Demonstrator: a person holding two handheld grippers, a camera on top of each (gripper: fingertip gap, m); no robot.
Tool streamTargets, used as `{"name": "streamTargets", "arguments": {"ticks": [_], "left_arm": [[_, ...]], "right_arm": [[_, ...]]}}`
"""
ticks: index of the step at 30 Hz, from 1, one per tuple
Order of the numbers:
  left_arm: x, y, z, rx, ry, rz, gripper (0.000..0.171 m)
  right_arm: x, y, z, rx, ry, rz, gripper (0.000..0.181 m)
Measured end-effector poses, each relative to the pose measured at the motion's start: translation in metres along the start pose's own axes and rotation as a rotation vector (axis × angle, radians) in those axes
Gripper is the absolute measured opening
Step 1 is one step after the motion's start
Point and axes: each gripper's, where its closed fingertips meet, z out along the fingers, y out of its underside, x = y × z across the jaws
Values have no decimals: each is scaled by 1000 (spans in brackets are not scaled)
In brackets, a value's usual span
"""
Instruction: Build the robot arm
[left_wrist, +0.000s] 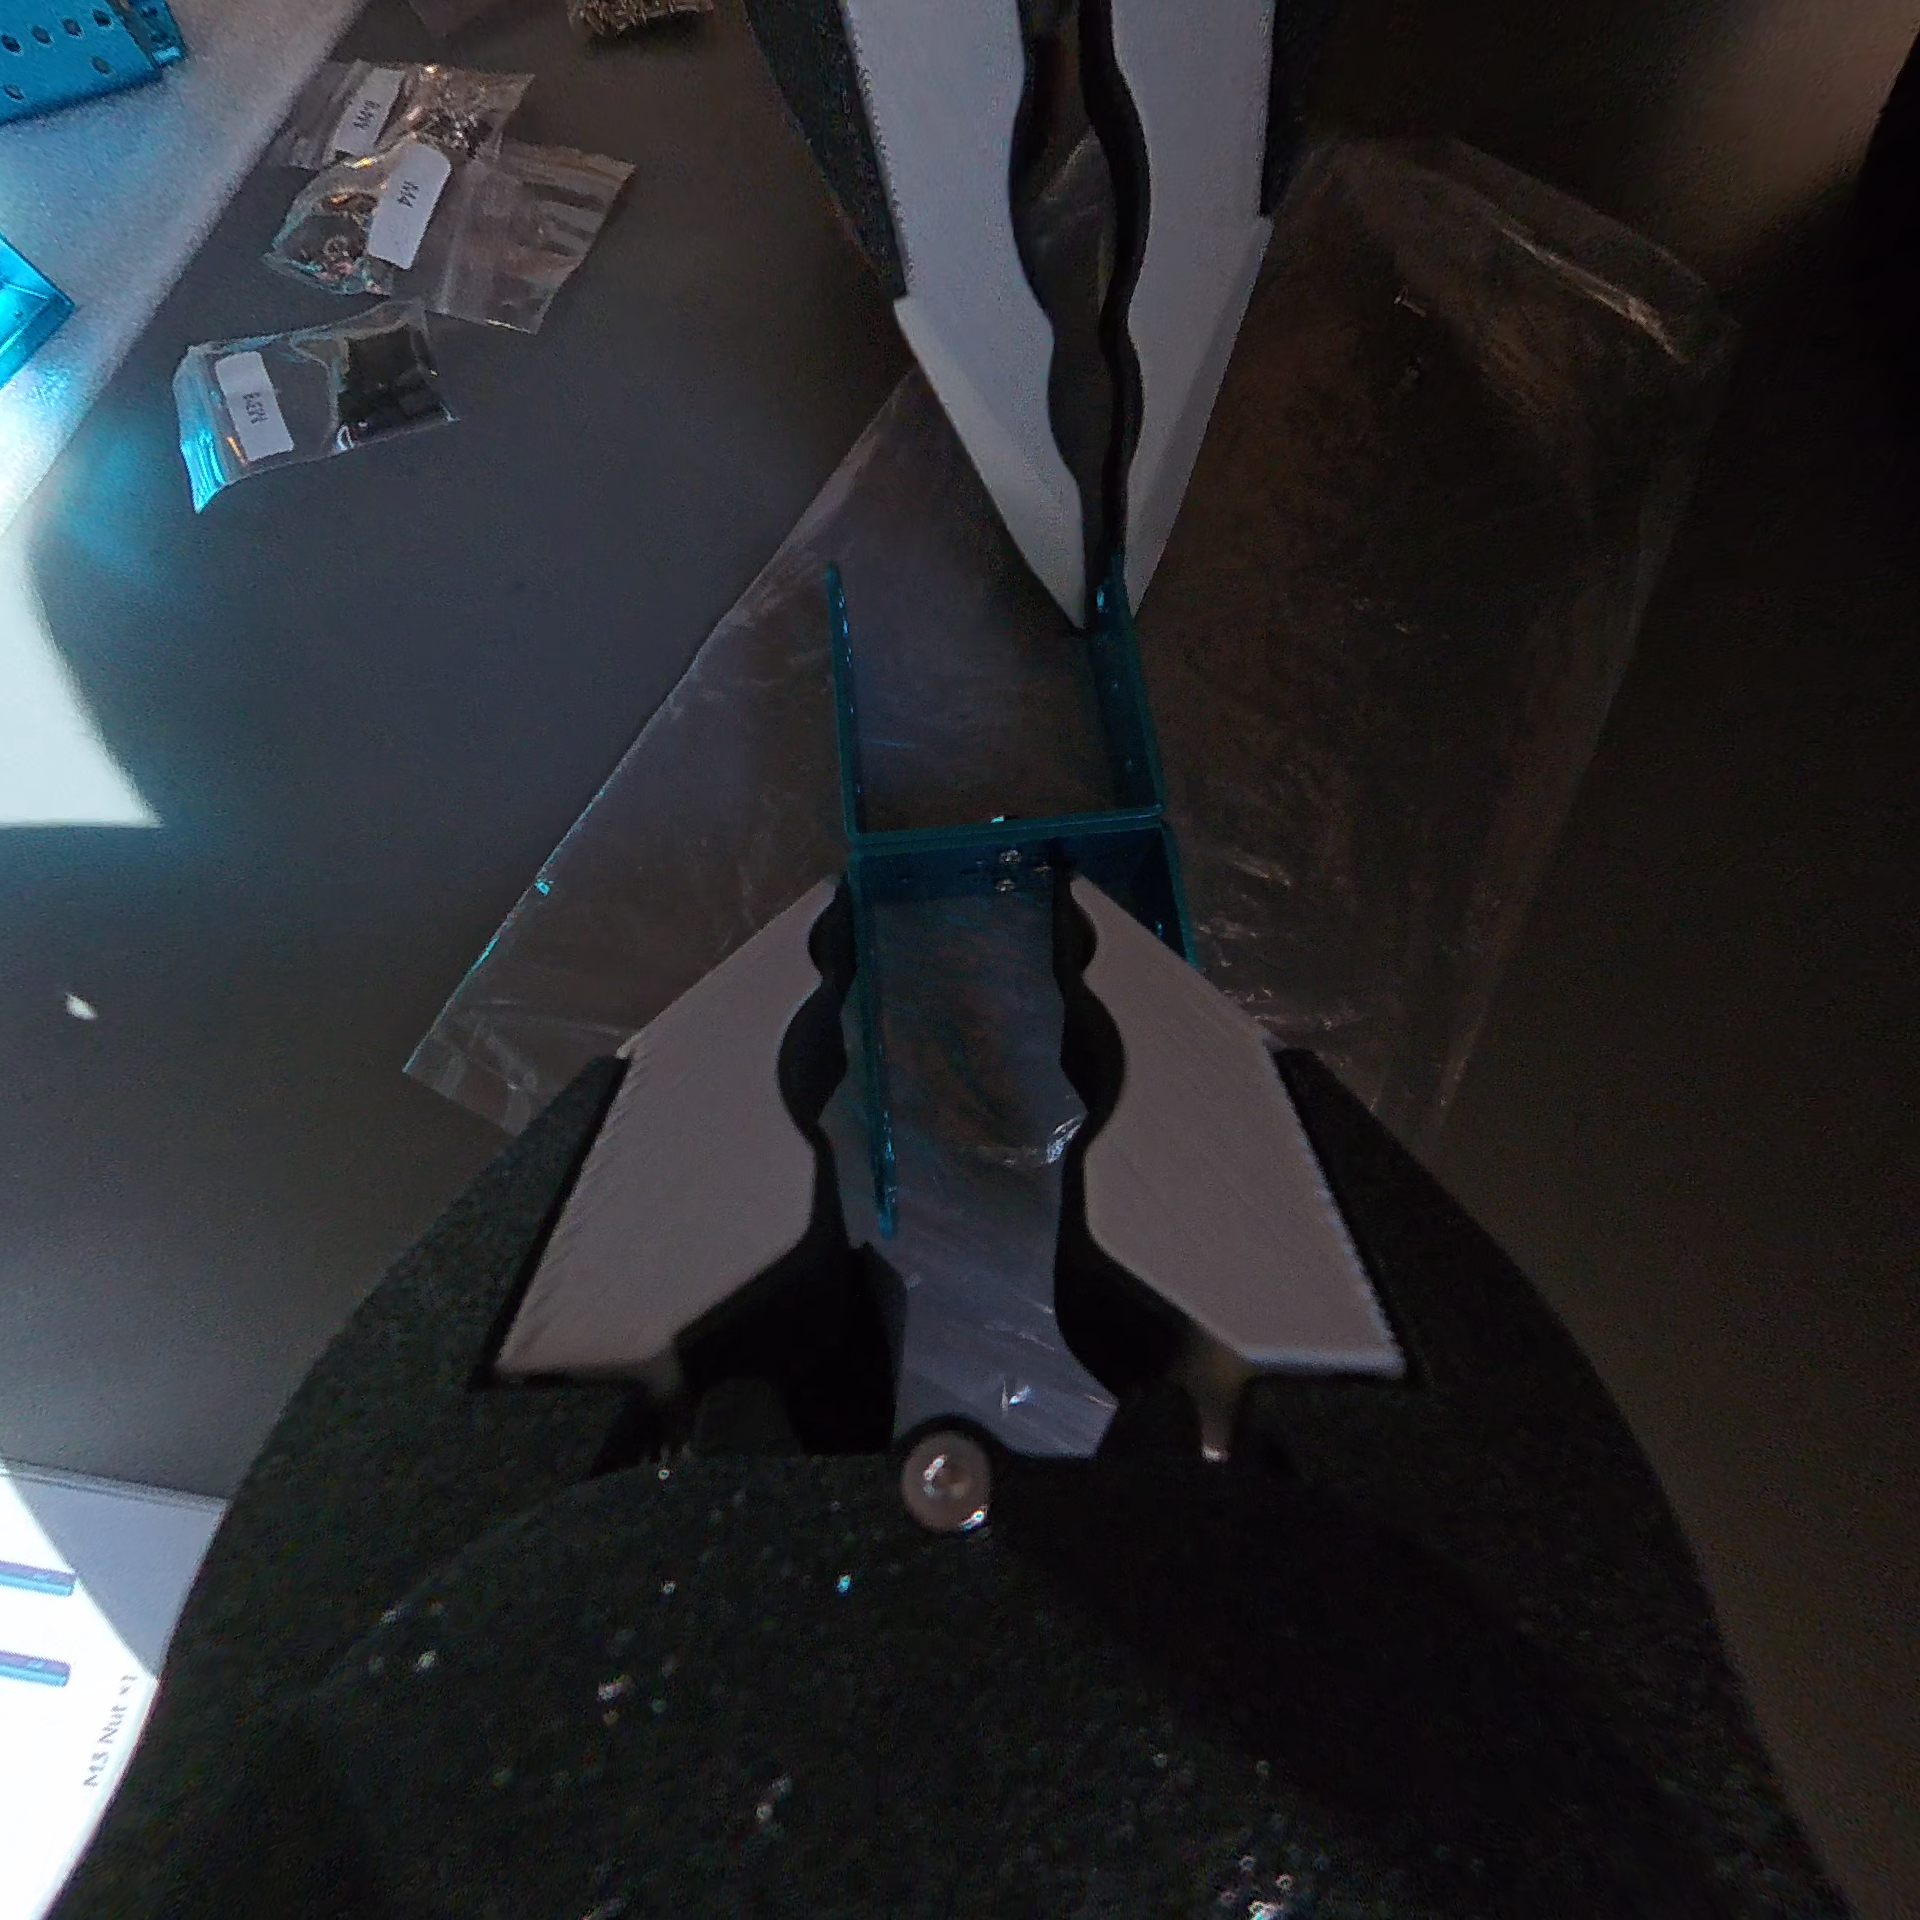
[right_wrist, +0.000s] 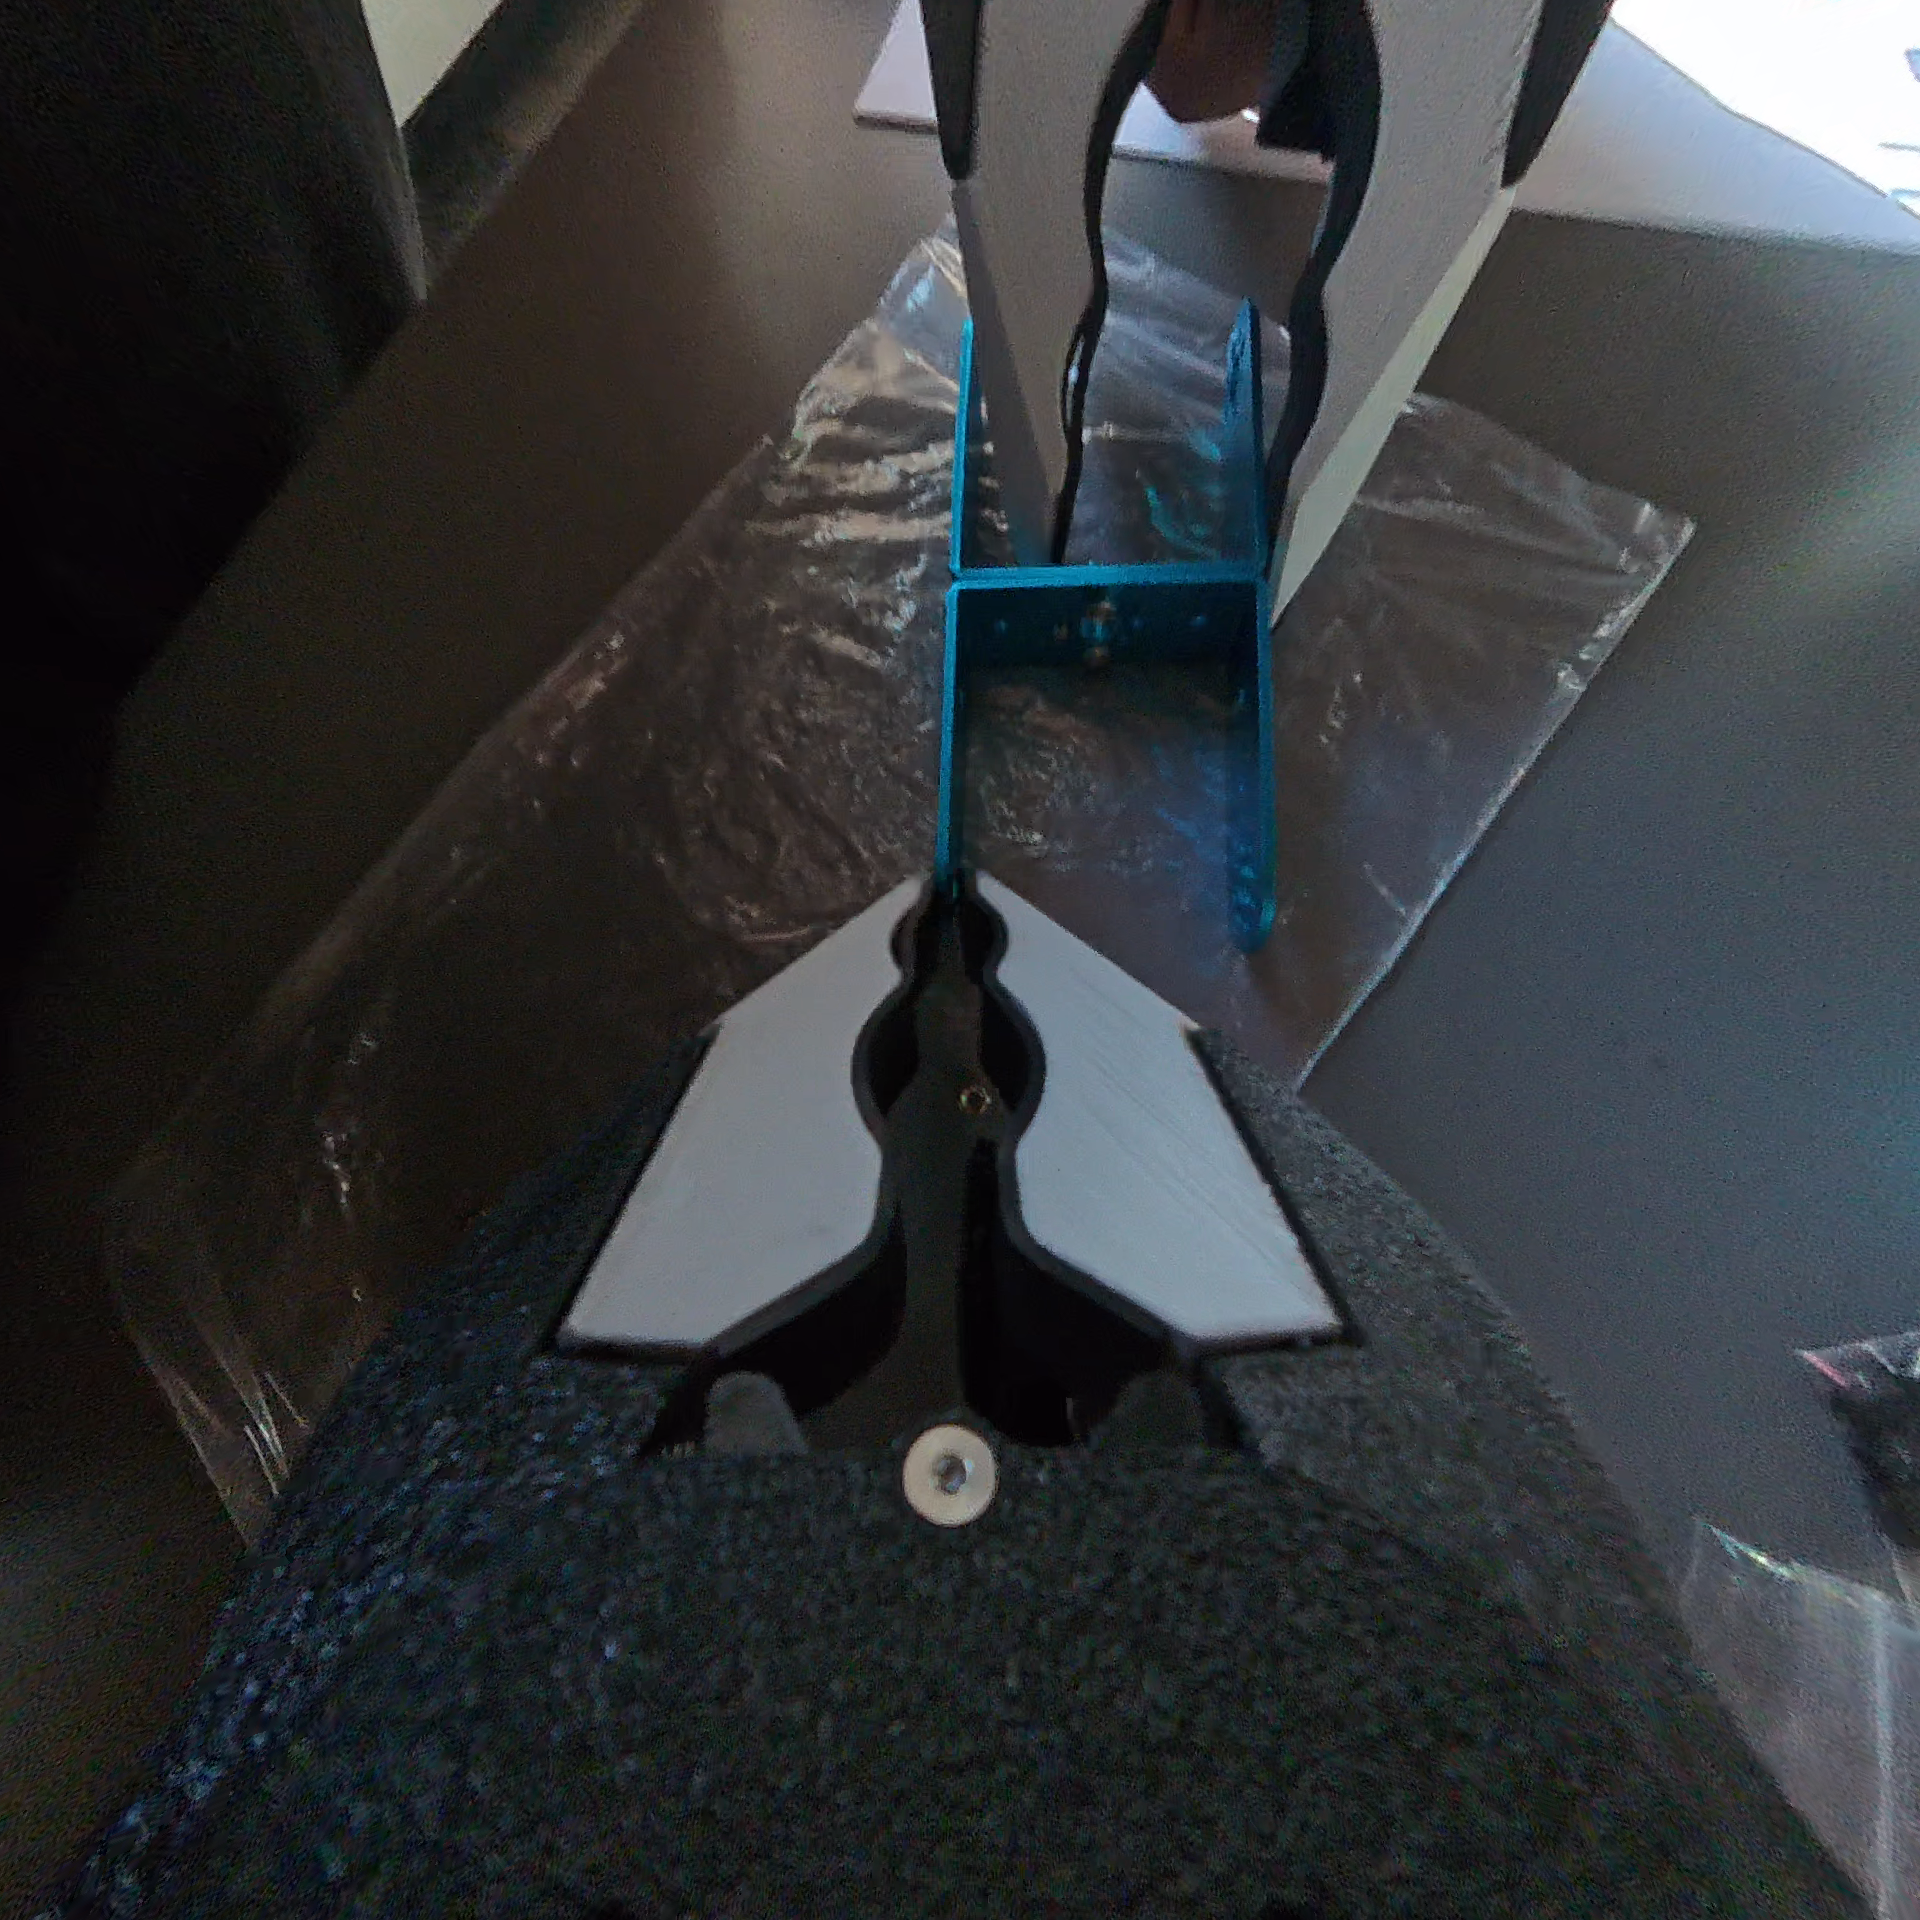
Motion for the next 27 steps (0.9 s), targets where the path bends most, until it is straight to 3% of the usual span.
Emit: {"name": "streamTargets", "arguments": {"ticks": [27], "left_arm": [[0, -1, -2, 15, 0, -38, 33]], "right_arm": [[6, 3, 1, -23, 19, 3, 2]]}}
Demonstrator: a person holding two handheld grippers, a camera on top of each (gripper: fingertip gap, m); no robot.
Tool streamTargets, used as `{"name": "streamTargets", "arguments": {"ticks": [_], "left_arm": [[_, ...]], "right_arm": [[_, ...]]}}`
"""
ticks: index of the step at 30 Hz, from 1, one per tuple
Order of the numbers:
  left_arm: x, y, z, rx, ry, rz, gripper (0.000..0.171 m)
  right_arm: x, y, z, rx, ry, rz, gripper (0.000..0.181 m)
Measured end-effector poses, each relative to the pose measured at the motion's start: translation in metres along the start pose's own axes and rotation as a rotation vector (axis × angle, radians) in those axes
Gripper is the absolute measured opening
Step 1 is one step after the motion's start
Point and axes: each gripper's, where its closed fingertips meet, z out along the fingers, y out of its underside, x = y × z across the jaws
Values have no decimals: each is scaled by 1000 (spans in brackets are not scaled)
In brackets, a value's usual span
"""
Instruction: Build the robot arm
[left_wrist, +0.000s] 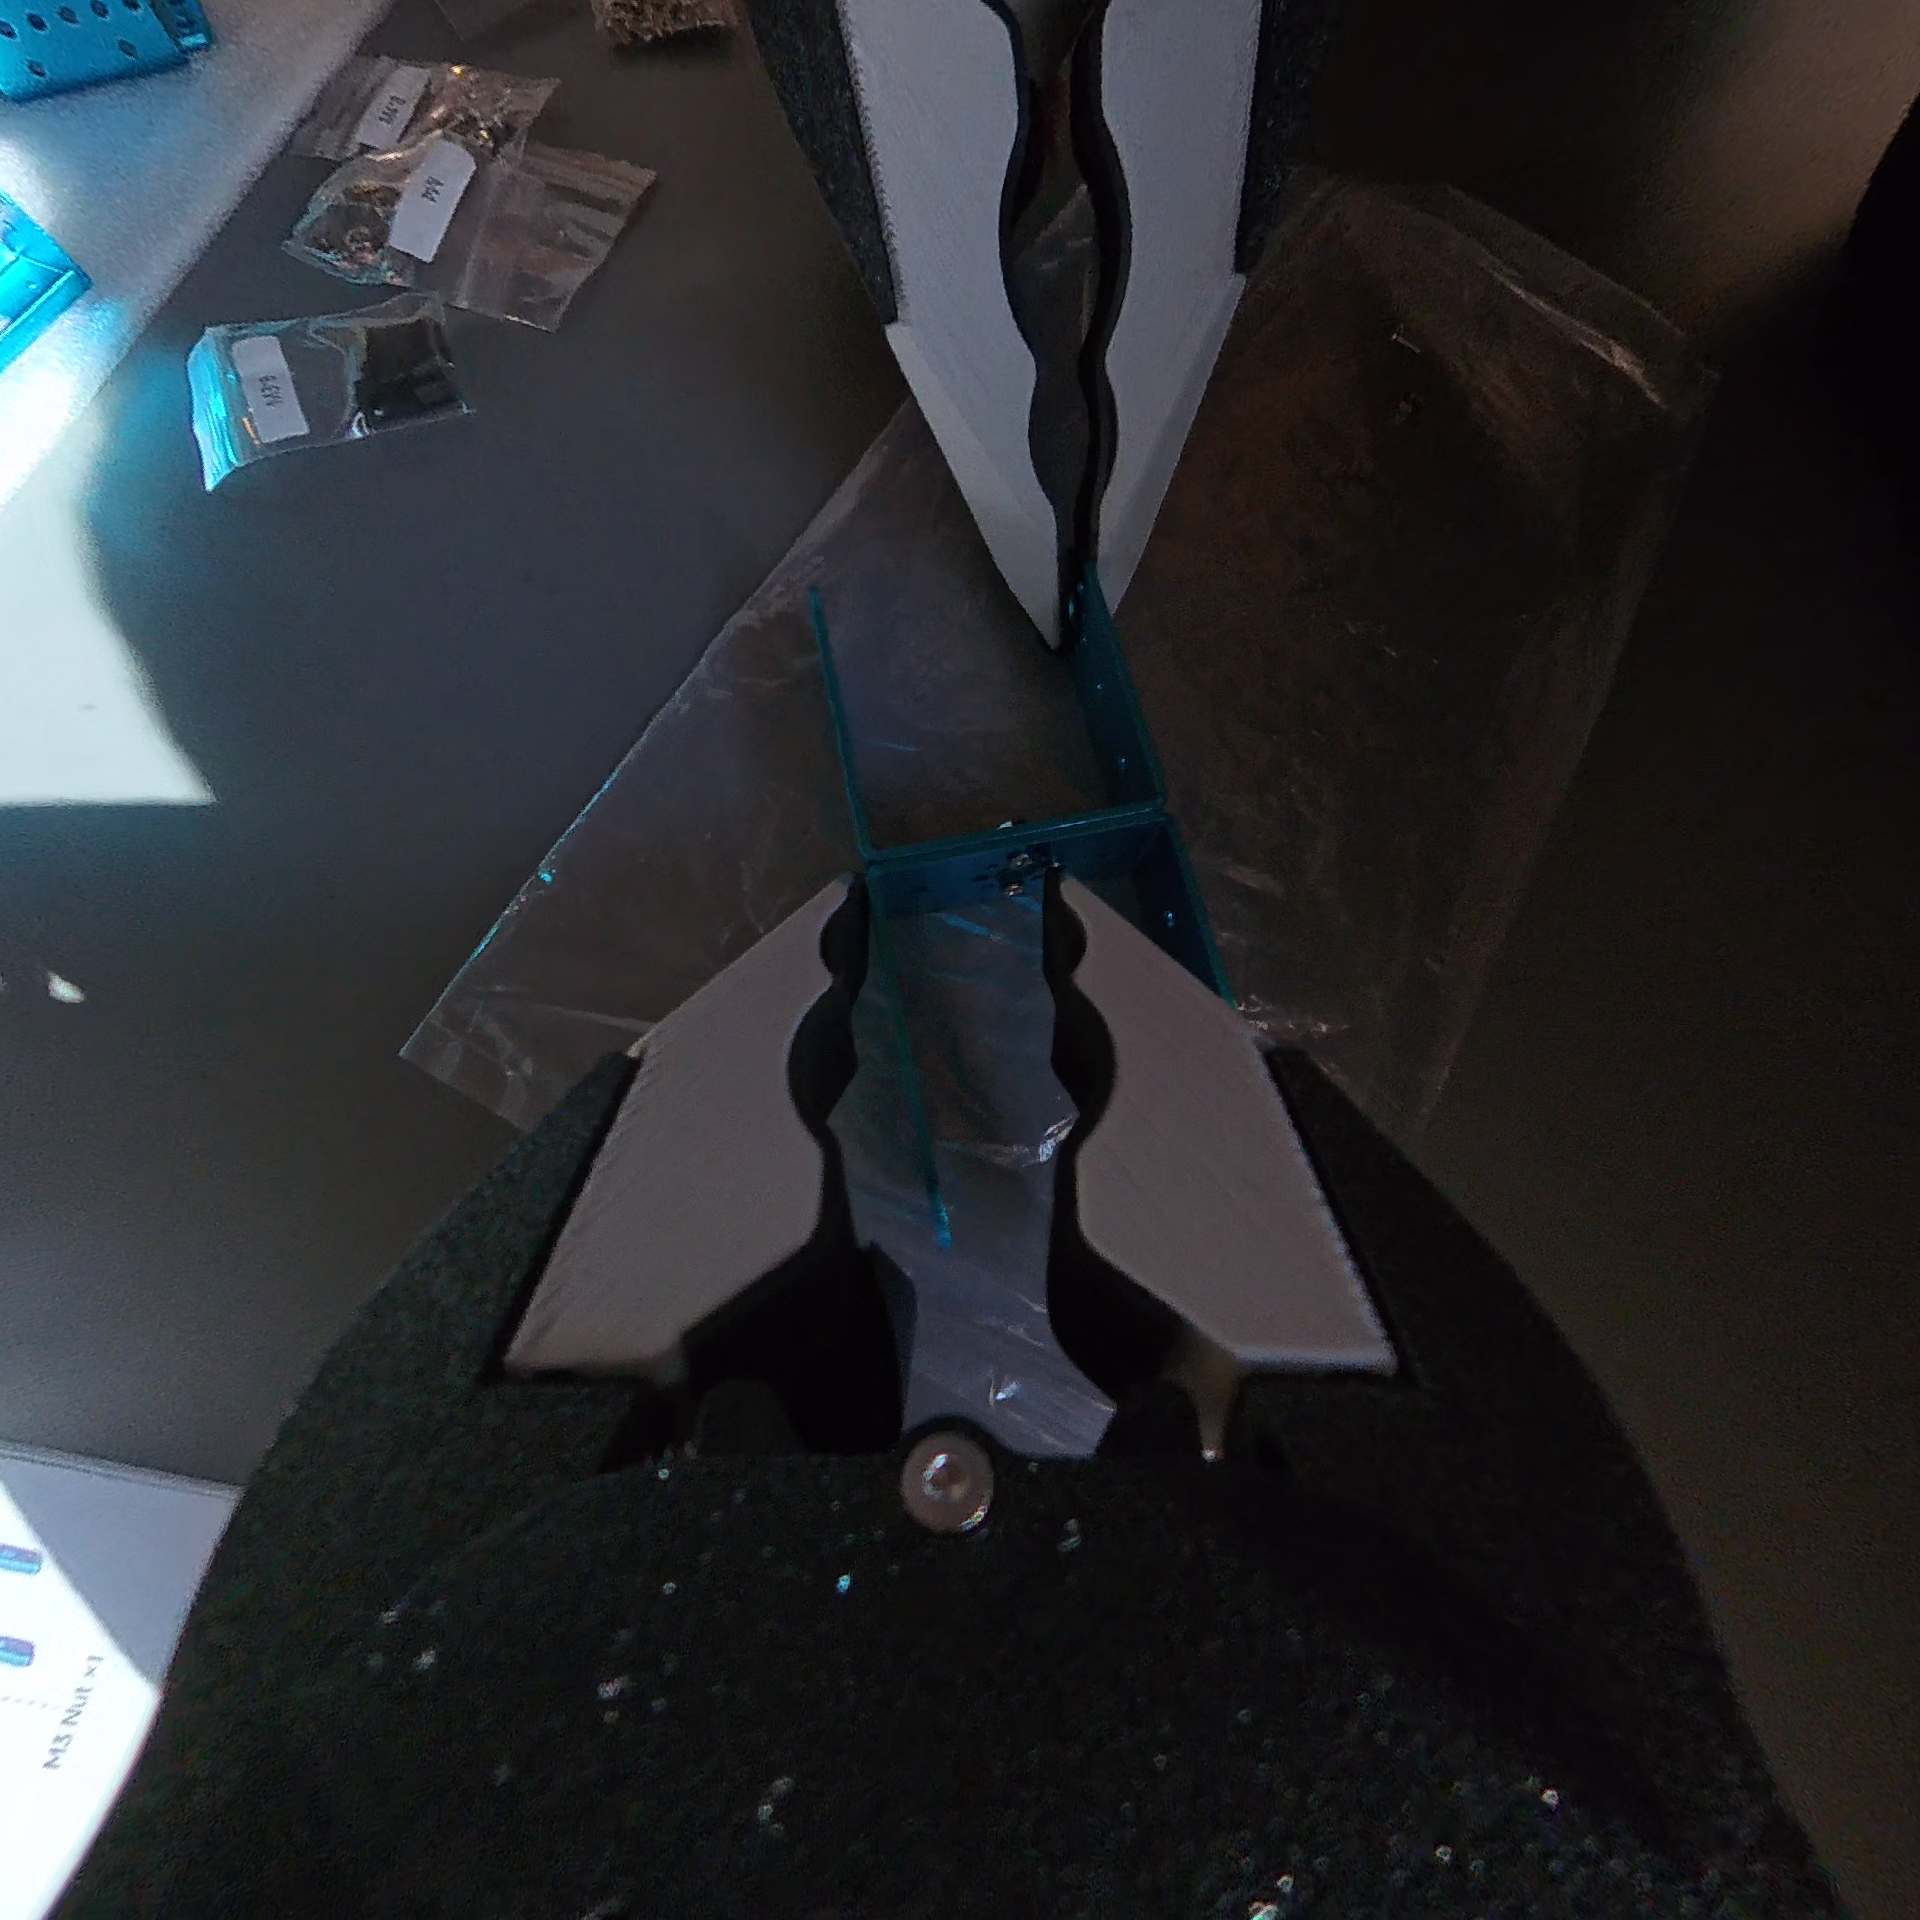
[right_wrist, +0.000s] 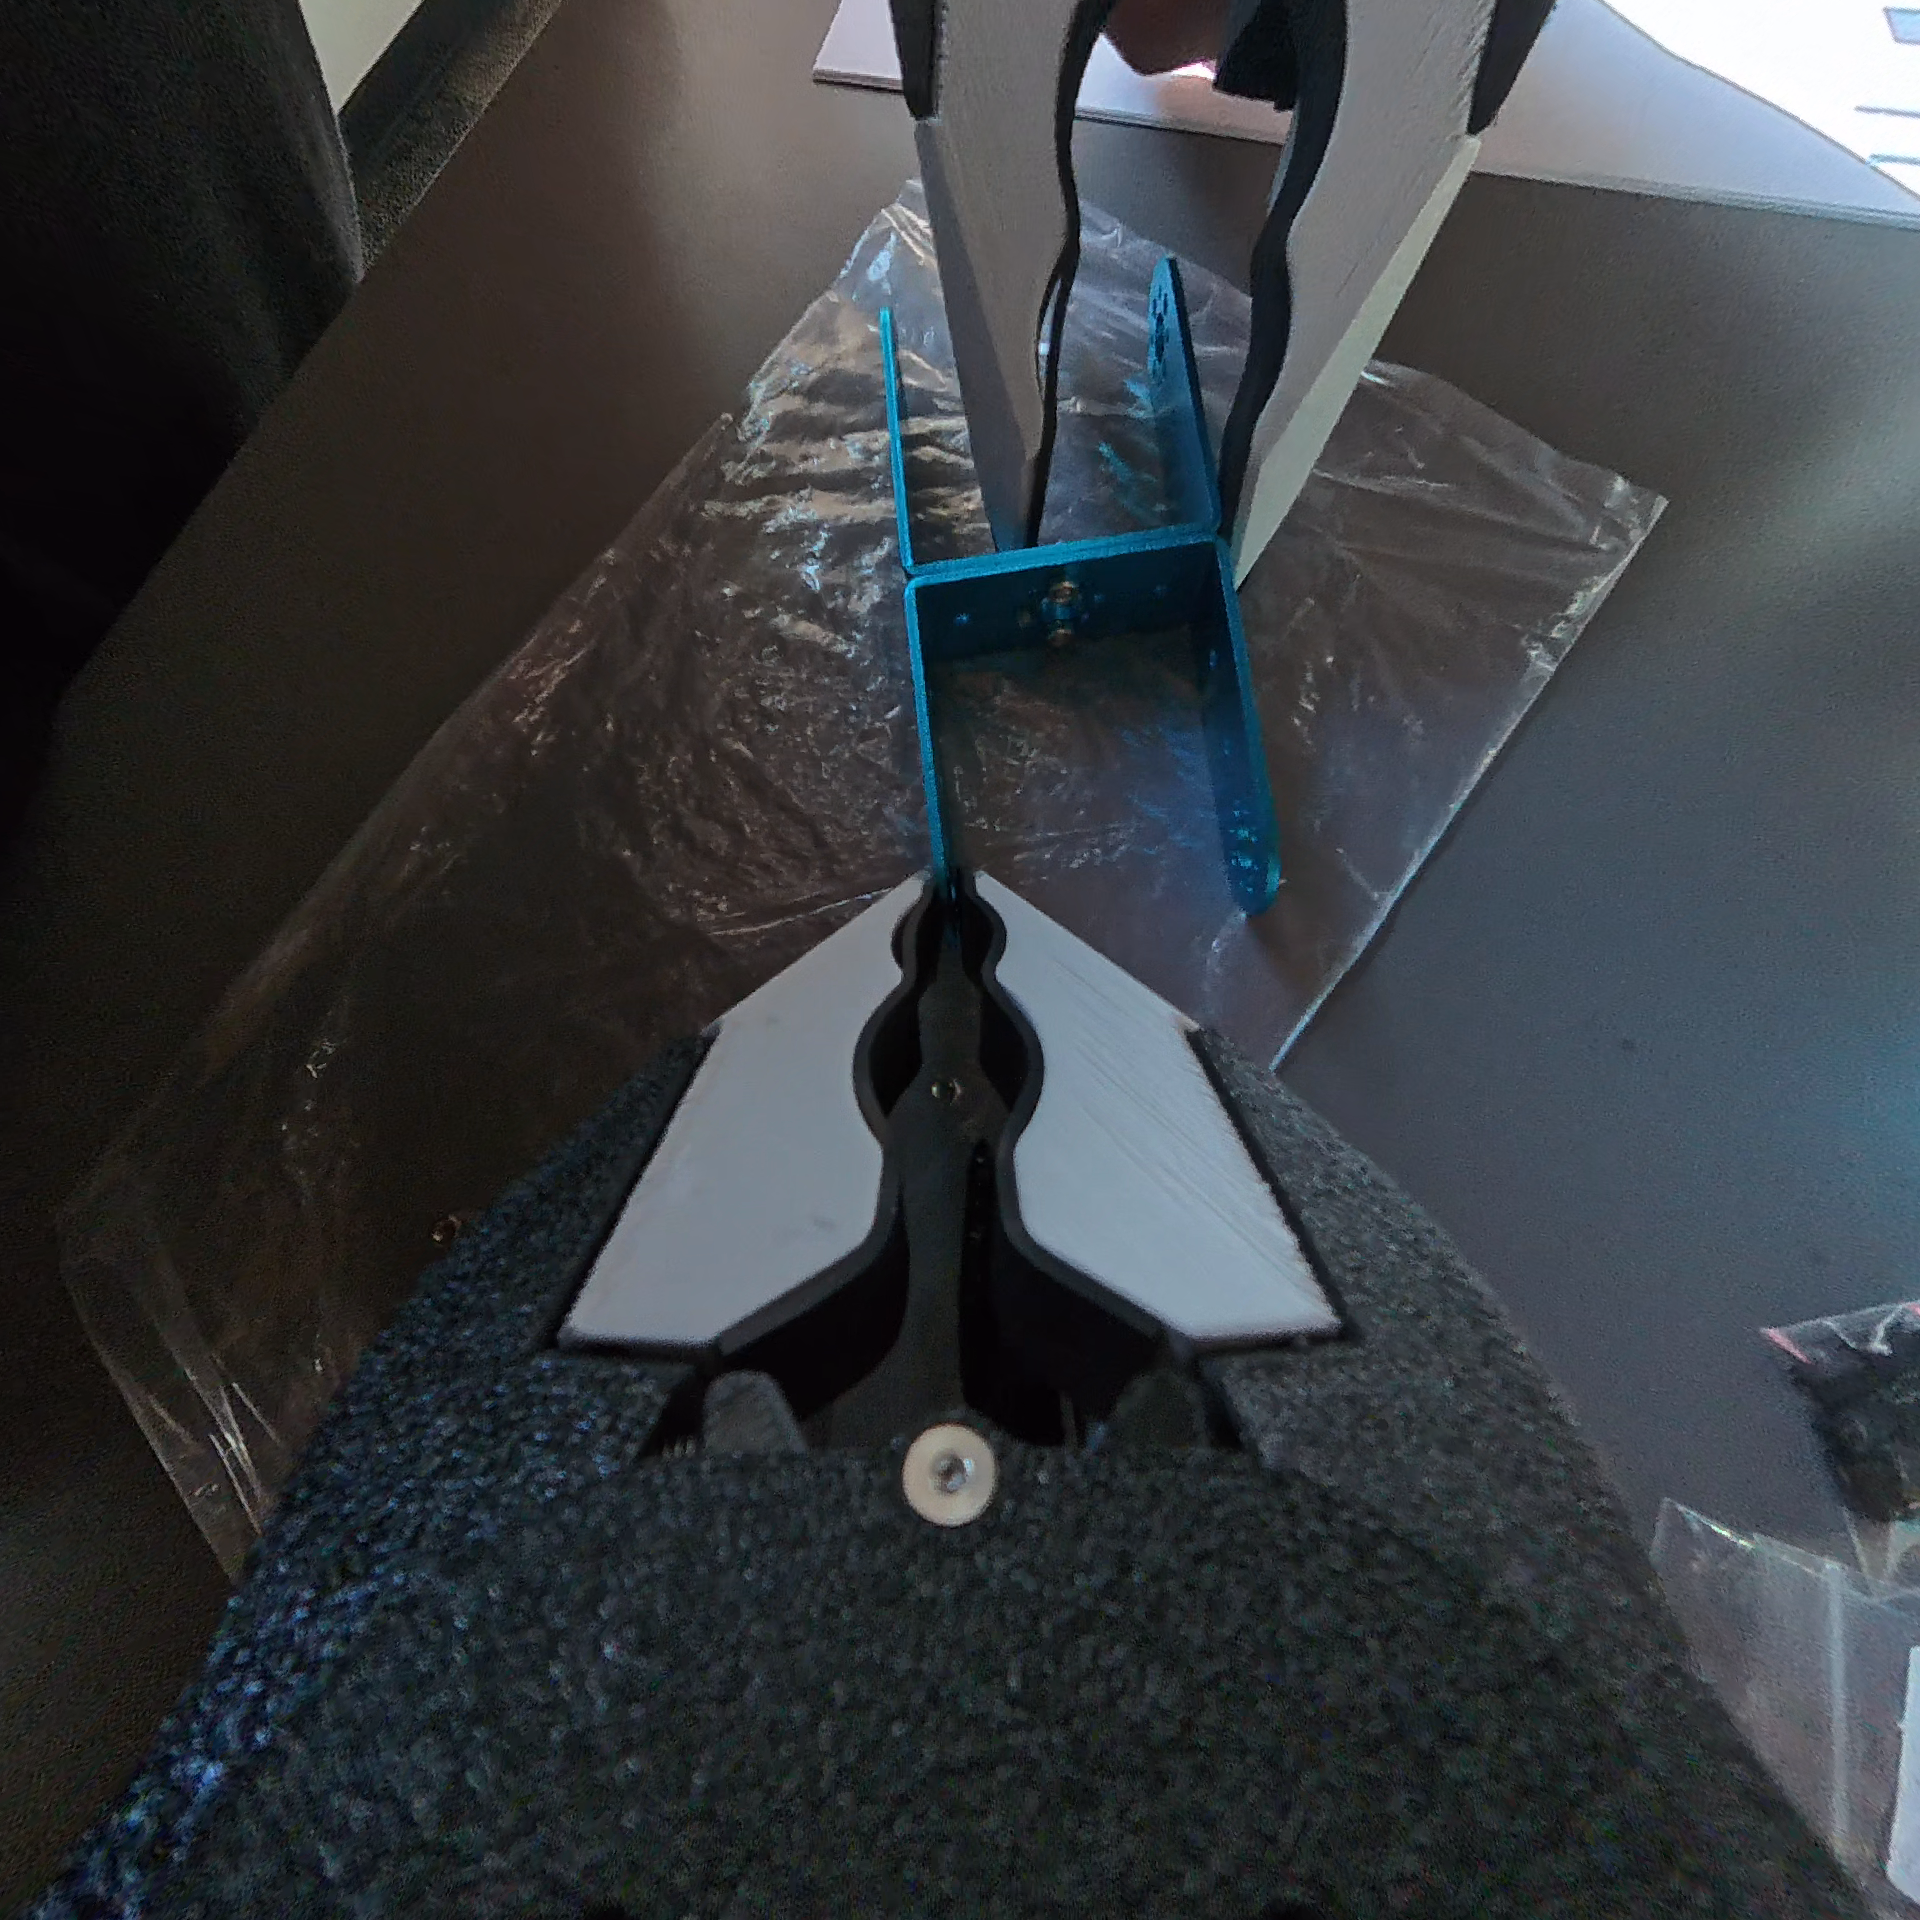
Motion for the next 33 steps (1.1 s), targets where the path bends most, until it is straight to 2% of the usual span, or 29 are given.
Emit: {"name": "streamTargets", "arguments": {"ticks": [5, 12, 14, 18, 21, 24, 27, 30, 33], "left_arm": [[0, 3, -2, -30, -82, -56, 28], [33, 9, -9, -59, -171, -182, 30], [37, 10, -10, -58, -242, -219, 31], [46, 2, -8, 19, -288, -383, 30], [41, 4, -16, 47, -390, -451, 32], [40, -4, -28, 100, -466, -392, 35], [46, -23, -30, 140, -451, -247, 34], [48, -30, -20, 60, -402, -115, 29], [44, -26, -6, -78, -338, -68, 27]], "right_arm": [[12, 2, -5, -14, 55, 9, 5], [38, -2, -3, -18, 172, 28, 15], [41, -6, -1, -3, 171, 44, 15], [40, -15, -12, 41, 175, 90, 22], [24, -26, -24, 91, 134, 174, 38], [0, -27, -22, 80, 93, 226, 46], [-4, -16, -24, 49, 212, 184, 42], [-11, -15, -40, 131, 269, 252, 34], [-17, -13, -61, 268, 334, 331, 33]]}}
